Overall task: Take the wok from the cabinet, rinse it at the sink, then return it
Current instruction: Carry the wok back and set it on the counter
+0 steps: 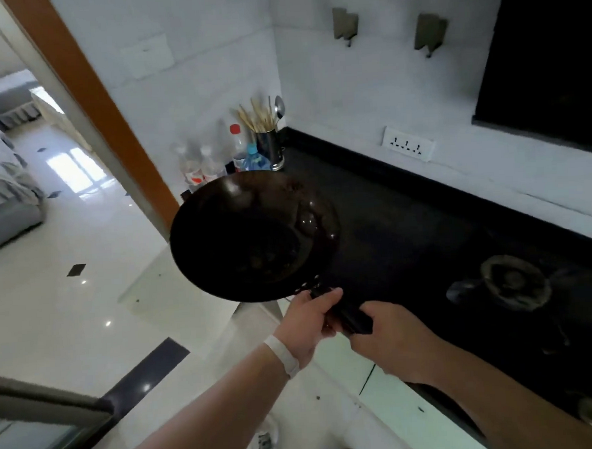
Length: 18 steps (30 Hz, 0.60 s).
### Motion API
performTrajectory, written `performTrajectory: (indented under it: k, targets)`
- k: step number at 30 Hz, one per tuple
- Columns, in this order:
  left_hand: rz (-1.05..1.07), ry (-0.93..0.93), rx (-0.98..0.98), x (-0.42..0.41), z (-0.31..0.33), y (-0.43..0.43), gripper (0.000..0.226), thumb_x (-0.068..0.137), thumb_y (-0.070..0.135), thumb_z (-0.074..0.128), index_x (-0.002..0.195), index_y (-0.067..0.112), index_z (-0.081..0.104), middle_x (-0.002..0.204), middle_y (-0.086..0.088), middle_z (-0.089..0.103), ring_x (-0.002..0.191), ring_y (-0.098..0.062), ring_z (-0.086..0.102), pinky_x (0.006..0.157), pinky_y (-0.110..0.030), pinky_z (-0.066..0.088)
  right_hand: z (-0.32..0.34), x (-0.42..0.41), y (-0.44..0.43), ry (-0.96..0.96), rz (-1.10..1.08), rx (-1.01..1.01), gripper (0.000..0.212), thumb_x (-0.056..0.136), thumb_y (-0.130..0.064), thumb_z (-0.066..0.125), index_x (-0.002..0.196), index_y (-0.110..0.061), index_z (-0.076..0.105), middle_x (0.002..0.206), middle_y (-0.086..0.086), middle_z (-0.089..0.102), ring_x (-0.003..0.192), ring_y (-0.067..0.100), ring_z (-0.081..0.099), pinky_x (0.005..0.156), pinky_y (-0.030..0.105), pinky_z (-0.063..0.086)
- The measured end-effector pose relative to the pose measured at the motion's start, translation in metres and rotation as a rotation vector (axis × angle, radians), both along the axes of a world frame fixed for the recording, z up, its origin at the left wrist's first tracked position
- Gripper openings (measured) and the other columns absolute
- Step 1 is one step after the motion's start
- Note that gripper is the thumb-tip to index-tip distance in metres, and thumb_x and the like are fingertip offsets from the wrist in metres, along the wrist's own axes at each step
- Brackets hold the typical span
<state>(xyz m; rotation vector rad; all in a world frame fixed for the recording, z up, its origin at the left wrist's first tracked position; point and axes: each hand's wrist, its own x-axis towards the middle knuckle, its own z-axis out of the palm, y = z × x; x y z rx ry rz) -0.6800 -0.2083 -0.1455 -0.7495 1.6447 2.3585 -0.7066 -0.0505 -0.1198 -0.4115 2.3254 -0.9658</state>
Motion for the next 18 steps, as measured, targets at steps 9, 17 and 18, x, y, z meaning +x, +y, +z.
performTrajectory:
  k: [9, 17, 18]
  targets:
    - [-0.363, -0.053, 0.041, -0.089, -0.024, -0.014, 0.038, 0.091, 0.018, 0.066, 0.053, 0.023, 0.061, 0.053, 0.003, 0.054, 0.046, -0.012, 0.050, 0.051, -0.024, 0.046, -0.012, -0.032, -0.016, -0.075, -0.373, 0.065, 0.011, 0.077, -0.028, 0.066, 0.077, -0.021, 0.058, 0.054, -0.004, 0.058, 0.036, 0.010, 0.051, 0.037, 0.027, 0.045]
    - [-0.617, -0.083, 0.069, -0.162, -0.033, -0.082, 0.022, 0.092, 0.017, 0.064, 0.072, 0.015, 0.055, 0.056, -0.002, 0.052, 0.045, -0.014, 0.050, 0.052, -0.026, 0.038, -0.017, -0.068, -0.102, -0.077, -0.649, 0.151, 0.007, 0.079, -0.025, 0.067, 0.079, -0.020, 0.061, 0.055, -0.001, 0.060, 0.038, 0.011, 0.055, 0.041, 0.028, 0.051]
    - [-0.643, -0.084, 0.068, -0.170, -0.034, -0.088, 0.020, 0.092, 0.017, 0.064, 0.074, 0.014, 0.056, 0.057, -0.003, 0.052, 0.045, -0.014, 0.050, 0.050, -0.025, 0.039, -0.017, -0.073, -0.110, -0.078, -0.669, 0.155, 0.008, 0.081, -0.025, 0.067, 0.080, -0.020, 0.061, 0.055, -0.002, 0.060, 0.036, 0.008, 0.054, 0.039, 0.025, 0.049]
